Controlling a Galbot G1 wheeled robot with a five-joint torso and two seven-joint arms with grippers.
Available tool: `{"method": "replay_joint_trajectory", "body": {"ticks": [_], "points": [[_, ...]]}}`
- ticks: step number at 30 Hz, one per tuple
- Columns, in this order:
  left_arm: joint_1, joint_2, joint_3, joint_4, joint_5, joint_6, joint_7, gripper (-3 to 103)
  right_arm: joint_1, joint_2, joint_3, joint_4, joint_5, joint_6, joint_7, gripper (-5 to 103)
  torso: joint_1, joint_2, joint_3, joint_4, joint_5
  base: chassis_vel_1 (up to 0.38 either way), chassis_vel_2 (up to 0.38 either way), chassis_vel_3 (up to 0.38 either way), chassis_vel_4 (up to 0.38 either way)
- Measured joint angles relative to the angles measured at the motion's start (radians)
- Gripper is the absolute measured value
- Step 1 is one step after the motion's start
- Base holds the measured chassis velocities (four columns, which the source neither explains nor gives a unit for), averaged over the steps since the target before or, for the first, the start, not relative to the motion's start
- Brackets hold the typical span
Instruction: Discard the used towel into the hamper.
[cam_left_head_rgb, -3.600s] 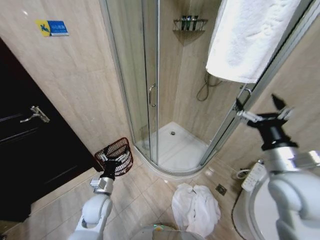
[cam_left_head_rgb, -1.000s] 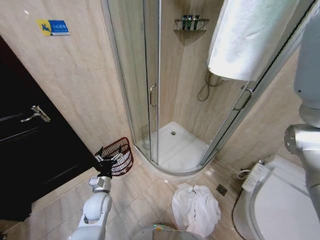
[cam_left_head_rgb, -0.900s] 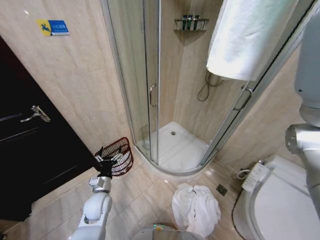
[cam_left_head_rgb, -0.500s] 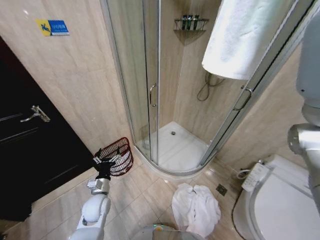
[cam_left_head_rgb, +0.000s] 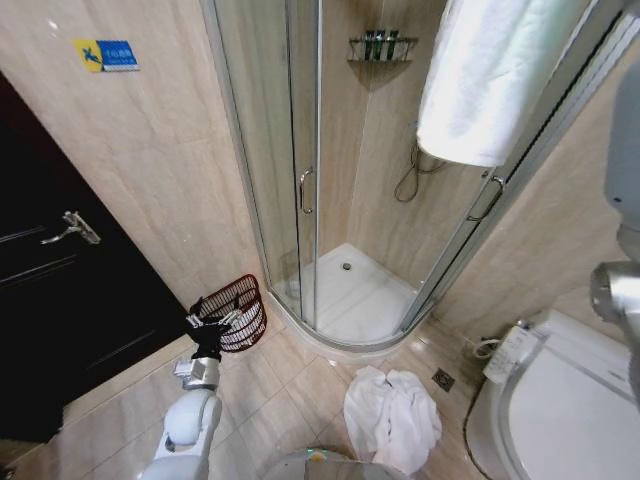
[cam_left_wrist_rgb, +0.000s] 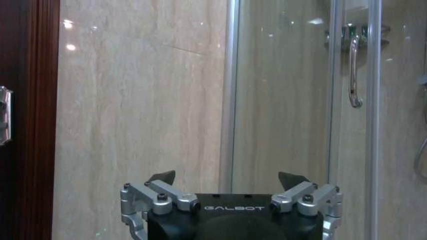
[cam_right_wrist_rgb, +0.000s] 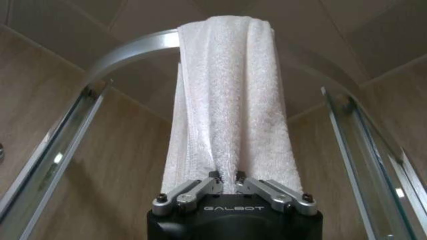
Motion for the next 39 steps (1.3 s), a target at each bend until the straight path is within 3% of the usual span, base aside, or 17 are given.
{"method": "replay_joint_trajectory", "body": {"ticks": [7, 12, 16, 19, 20, 23, 29, 31, 32, 39], "points": [[0.005, -0.005, 0.000, 0.000, 0.002, -0.004, 0.000, 100, -0.062, -0.061, 0.021, 0.065, 0.064, -0.003, 0.009, 5, 0.000, 0.000, 0.000, 0.0001, 0.0000, 0.000, 0.000, 0.000, 0.000], [0.006, -0.015, 0.009, 0.001, 0.016, -0.007, 0.000, 100, -0.201, -0.150, 0.087, 0.164, 0.125, -0.007, 0.018, 5, 0.000, 0.000, 0.000, 0.0001, 0.0000, 0.000, 0.000, 0.000, 0.000], [0.004, -0.020, 0.016, 0.003, 0.024, -0.008, 0.001, 100, -0.369, -0.216, 0.180, 0.257, 0.154, -0.007, 0.014, 5, 0.000, 0.000, 0.000, 0.0001, 0.0000, 0.000, 0.000, 0.000, 0.000], [-0.002, -0.028, 0.023, 0.010, 0.035, -0.009, 0.001, 100, -0.592, -0.269, 0.299, 0.357, 0.189, -0.008, 0.008, 5, 0.000, 0.000, 0.000, -0.0004, 0.0006, 0.000, 0.000, 0.000, 0.000], [-0.002, -0.028, 0.023, 0.010, 0.035, -0.009, 0.001, 100, -0.592, -0.269, 0.299, 0.357, 0.189, -0.008, 0.008, 5, 0.000, 0.000, 0.000, -0.0004, 0.0006, 0.000, 0.000, 0.000, 0.000], [-0.005, -0.034, 0.029, 0.014, 0.040, -0.010, 0.003, 100, -0.741, -0.290, 0.363, 0.438, 0.234, -0.008, 0.049, 5, 0.000, 0.000, 0.000, -0.0002, 0.0007, 0.000, 0.000, 0.000, 0.000], [-0.010, -0.036, 0.031, 0.017, 0.040, -0.011, 0.010, 100, -0.914, -0.286, 0.411, 0.536, 0.279, -0.009, 0.119, 5, 0.000, 0.000, 0.000, 0.0000, -0.0007, 0.000, 0.000, 0.000, 0.000], [-0.010, -0.036, 0.032, 0.017, 0.040, -0.011, 0.011, 100, -0.971, -0.277, 0.424, 0.565, 0.298, -0.016, 0.141, 5, 0.000, 0.000, 0.000, 0.0001, -0.0005, 0.000, 0.000, 0.000, 0.000], [-0.012, -0.031, 0.032, 0.017, 0.038, -0.011, 0.011, 100, -1.070, -0.253, 0.445, 0.604, 0.322, -0.032, 0.165, 5, 0.000, 0.000, 0.000, 0.0002, 0.0010, 0.000, 0.000, 0.000, 0.000], [-0.016, -0.016, 0.031, 0.016, 0.026, -0.012, 0.012, 100, -1.330, -0.155, 0.499, 0.666, 0.254, -0.037, 0.161, 5, 0.000, 0.000, 0.000, -0.0001, 0.0007, 0.000, 0.000, 0.000, 0.000]]}}
